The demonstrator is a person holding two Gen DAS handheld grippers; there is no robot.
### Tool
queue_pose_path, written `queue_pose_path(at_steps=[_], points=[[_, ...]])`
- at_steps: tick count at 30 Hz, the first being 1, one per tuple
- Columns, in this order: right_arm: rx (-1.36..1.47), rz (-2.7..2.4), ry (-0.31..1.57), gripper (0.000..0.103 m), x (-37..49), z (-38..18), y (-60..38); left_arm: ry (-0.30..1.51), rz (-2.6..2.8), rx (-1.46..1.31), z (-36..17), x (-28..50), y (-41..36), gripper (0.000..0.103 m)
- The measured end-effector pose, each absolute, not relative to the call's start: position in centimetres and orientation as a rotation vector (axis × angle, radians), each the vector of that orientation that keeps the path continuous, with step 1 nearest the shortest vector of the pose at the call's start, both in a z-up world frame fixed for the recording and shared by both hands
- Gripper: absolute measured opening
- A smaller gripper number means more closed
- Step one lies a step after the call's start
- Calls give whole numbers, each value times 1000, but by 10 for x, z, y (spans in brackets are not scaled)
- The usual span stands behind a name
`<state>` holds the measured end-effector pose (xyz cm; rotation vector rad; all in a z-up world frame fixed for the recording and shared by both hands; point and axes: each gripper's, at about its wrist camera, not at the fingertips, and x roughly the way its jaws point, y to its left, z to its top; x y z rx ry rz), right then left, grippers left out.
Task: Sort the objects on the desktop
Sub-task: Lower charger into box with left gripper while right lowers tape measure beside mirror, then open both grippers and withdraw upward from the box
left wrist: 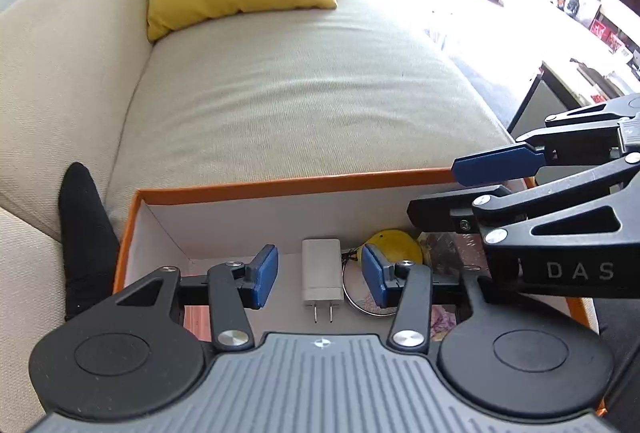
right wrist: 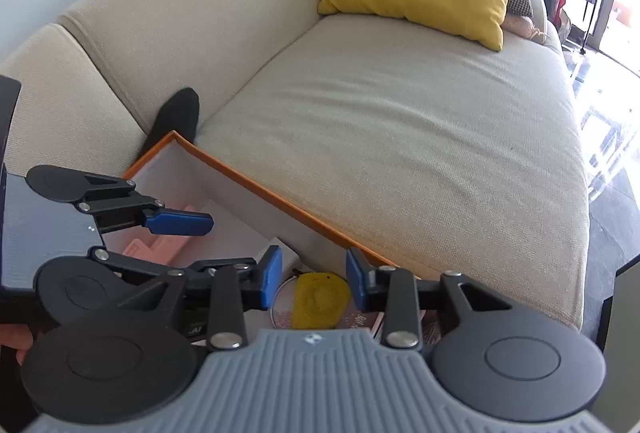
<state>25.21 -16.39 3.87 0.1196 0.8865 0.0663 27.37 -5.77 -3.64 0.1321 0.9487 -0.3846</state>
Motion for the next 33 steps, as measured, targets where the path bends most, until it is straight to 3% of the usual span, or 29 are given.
queue_pose_path(at_steps=[2,8,14,16,18,20,33], points=[[128,72,833,51,235,48,-164,902,-369,111,-25,257,-53,54],[149,11,683,53,187,66,-157,731,-299,35,4,207,-40,58],[160,-49,601,57,139,58,-137,570,-220,9,19,169,-27,71],[168,-72,603,57,127,50,-130,544,-183,29,18,156,-28,79],[160,-86,601,60,117,40,-121,517,-139,55,11,145,-32,80],[156,-97,606,66,108,28,-113,527,-117,82,4,136,-35,81],[201,-135,687,67,101,-21,-103,666,-88,13,-45,126,-27,82]])
